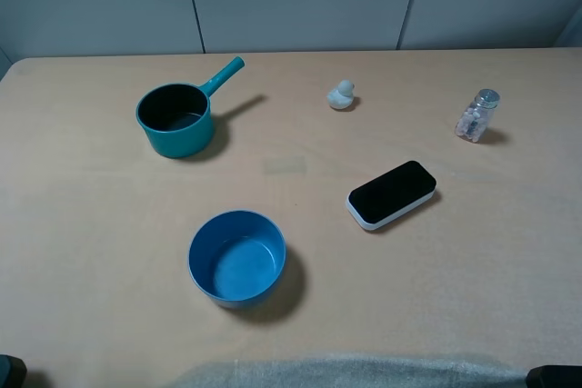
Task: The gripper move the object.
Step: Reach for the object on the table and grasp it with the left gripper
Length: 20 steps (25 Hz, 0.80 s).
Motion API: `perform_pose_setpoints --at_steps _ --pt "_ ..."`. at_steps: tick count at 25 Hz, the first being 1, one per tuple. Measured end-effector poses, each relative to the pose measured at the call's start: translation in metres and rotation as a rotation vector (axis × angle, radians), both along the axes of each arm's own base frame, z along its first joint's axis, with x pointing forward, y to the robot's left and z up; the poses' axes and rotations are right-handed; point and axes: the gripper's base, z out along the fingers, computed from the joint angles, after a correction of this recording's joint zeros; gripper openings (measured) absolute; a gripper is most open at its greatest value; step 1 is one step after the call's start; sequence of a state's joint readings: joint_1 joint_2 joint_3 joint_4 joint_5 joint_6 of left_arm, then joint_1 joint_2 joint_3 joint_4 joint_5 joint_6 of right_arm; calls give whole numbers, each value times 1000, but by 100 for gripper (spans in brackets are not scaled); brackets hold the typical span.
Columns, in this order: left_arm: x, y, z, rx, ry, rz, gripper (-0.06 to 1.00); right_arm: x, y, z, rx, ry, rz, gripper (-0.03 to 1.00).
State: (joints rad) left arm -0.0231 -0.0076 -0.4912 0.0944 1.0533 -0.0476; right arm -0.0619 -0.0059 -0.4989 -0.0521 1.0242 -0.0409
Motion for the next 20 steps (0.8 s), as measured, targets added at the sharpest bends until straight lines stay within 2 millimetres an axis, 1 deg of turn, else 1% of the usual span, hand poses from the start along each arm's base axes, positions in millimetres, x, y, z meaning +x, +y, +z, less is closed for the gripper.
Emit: perform_pose_setpoints --at_steps 20 --pt "0 0 0 0 0 0 74 0 0 0 0 0 0 68"
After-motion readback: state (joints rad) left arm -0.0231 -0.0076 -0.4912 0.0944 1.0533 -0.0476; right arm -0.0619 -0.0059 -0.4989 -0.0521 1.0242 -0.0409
